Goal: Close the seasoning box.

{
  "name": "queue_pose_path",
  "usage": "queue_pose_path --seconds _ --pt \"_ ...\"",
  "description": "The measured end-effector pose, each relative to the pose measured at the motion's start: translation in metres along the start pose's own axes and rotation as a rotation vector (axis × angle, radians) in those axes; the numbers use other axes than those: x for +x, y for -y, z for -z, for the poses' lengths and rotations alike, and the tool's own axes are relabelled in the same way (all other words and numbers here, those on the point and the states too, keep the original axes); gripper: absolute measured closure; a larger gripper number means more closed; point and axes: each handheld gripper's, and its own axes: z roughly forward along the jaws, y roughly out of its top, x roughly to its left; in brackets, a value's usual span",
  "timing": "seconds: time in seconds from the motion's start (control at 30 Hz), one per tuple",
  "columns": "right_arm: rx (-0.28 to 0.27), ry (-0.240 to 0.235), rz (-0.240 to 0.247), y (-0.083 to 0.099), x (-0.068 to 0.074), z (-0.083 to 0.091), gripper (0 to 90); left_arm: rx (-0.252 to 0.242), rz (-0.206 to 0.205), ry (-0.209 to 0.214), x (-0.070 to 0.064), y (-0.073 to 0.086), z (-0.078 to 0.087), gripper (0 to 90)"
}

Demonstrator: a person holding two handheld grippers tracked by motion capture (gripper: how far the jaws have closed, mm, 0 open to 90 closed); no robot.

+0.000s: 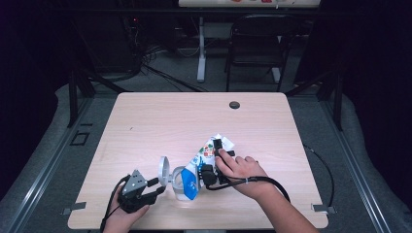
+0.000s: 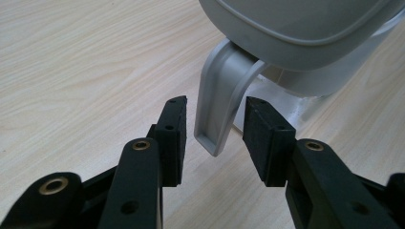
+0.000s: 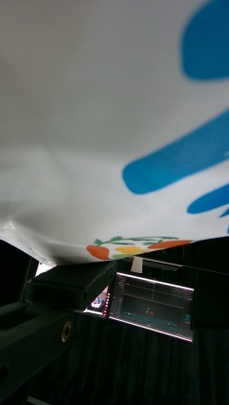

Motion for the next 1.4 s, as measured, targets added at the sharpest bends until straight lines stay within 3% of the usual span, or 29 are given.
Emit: queue_pose_path --seconds 1.4 --pt "-0.006 0.010 0.009 0.0003 -0.0004 0.0009 55.8 0.001 -0.001 -0.001 0.0000 0.0000 -0.0001 61.0"
